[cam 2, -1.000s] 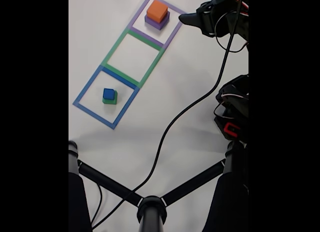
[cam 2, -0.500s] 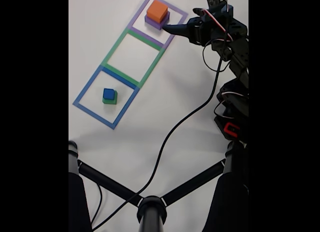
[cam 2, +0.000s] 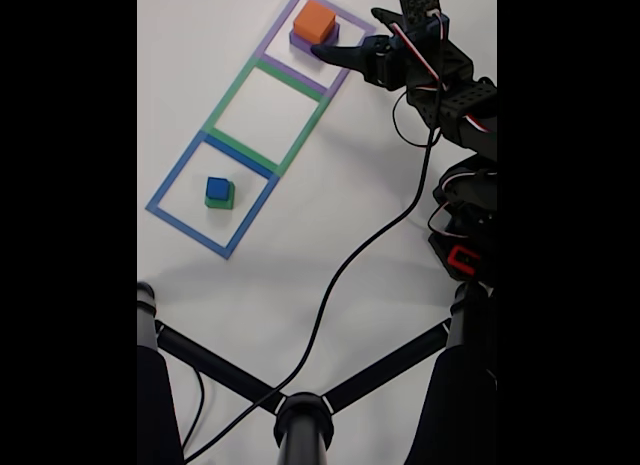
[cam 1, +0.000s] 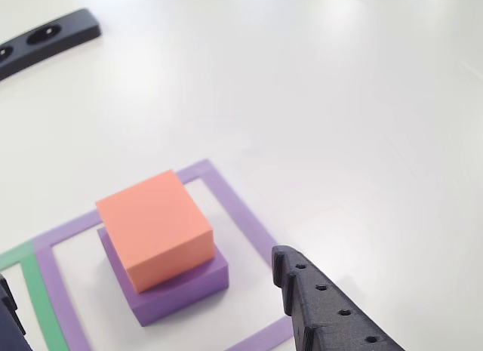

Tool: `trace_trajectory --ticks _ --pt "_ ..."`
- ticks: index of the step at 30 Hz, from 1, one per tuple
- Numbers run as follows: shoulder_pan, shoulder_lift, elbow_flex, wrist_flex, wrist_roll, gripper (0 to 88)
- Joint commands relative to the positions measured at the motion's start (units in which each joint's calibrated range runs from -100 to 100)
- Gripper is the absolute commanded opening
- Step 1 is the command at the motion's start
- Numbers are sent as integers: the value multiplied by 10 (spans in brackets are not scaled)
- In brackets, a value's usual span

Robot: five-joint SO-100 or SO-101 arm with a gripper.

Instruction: Tower of hanoi

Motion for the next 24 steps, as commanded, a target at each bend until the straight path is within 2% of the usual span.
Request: trace_trajectory --ticks 1,9,24 --pt "-12 58 -7 -84 4 411" --pt "-16 152 -23 -167 4 405" --pt "-12 296 -119 -230 4 401"
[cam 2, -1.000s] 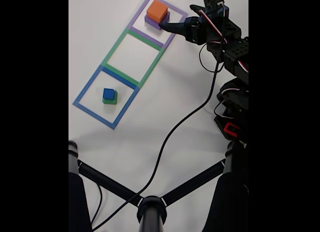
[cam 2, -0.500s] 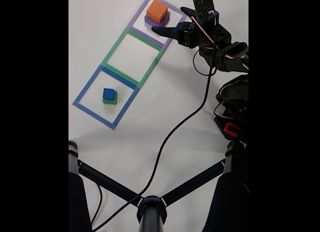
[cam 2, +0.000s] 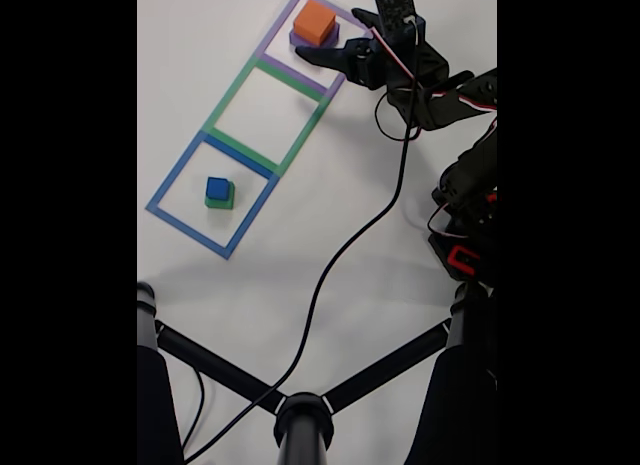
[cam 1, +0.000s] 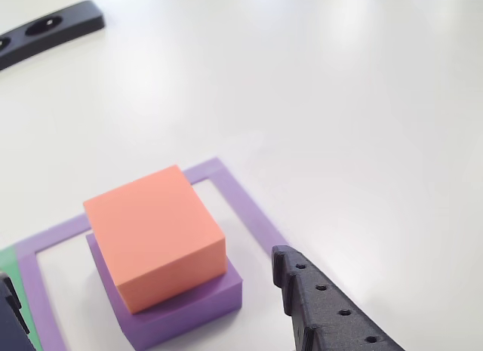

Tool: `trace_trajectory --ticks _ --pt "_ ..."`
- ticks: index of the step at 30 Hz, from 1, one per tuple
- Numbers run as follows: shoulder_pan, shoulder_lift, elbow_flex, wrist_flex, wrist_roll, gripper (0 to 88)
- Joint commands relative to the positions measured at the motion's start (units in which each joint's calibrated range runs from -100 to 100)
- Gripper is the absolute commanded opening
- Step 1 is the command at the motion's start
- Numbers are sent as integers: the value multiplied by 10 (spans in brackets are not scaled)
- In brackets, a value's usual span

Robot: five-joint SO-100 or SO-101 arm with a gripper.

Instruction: Tower of hanoi

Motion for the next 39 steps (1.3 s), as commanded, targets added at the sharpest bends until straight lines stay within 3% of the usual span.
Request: trace_trajectory --ticks 1,39 --pt "1 19 -37 -26 4 401" --pt "-27 154 -127 -100 4 385"
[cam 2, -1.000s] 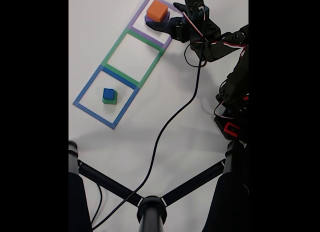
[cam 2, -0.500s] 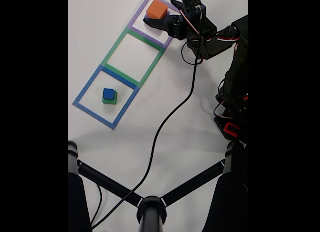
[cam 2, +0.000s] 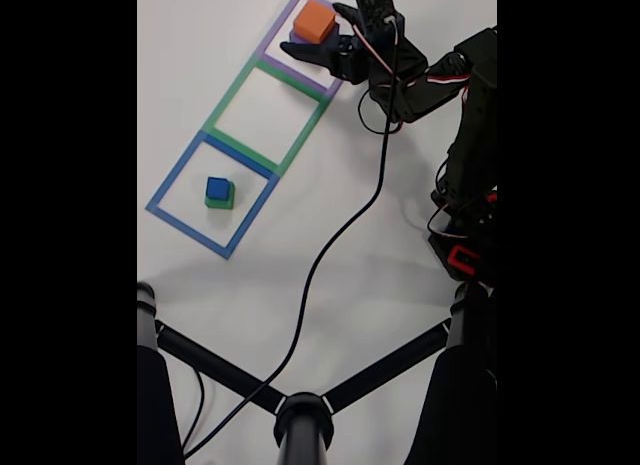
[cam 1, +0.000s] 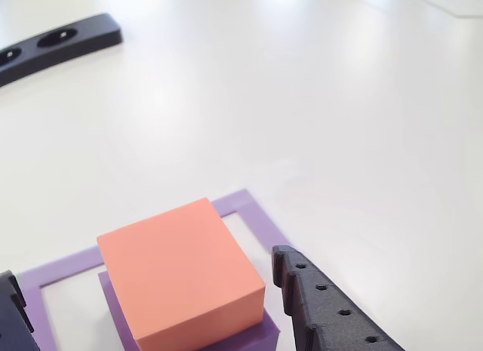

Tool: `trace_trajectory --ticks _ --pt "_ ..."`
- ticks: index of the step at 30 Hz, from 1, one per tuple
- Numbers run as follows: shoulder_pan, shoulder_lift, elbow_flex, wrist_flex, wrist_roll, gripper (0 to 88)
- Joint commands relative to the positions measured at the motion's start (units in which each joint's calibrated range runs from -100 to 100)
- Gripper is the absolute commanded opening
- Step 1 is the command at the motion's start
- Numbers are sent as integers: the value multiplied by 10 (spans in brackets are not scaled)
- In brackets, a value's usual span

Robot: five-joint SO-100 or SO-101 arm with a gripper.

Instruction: Tower of hanoi

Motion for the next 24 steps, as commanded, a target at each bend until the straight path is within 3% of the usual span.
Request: trace_trajectory --ticks 1,24 --pt "-7 0 -19 -17 4 385" --pt "-17 24 -32 -27 4 294"
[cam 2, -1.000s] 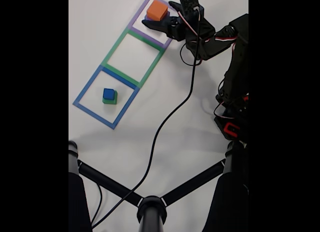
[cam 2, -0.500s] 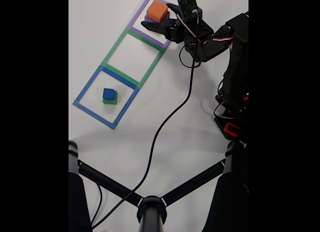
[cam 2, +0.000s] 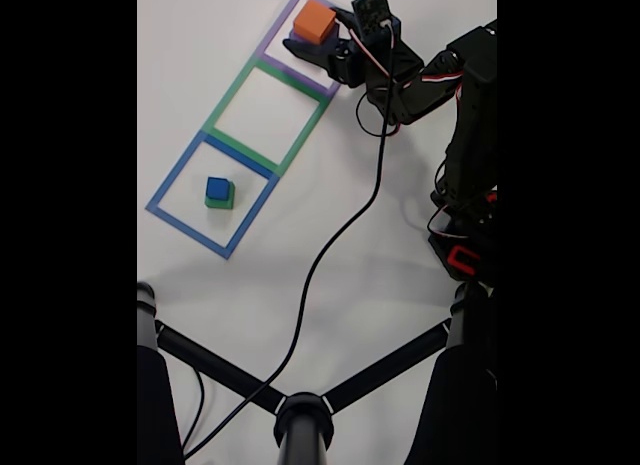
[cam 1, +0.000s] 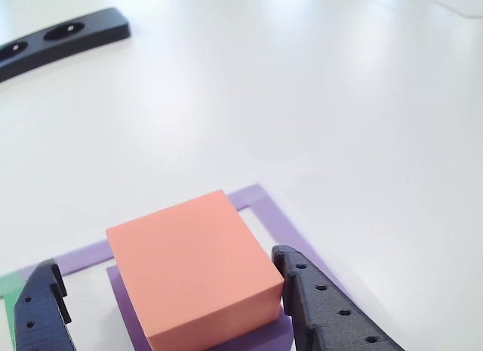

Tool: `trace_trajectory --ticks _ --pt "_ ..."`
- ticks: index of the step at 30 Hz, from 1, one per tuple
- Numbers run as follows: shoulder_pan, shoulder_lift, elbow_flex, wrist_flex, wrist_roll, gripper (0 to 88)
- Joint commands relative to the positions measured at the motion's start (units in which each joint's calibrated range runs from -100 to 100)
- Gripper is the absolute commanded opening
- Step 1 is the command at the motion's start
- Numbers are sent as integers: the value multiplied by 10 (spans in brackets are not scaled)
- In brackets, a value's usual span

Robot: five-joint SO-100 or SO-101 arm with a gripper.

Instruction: Tower of hanoi

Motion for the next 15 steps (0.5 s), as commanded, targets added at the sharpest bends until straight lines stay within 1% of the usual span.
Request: trace_trajectory --ticks 1,15 --pt "-10 -5 -16 -14 4 287" --pt "-13 4 -18 -15 4 171"
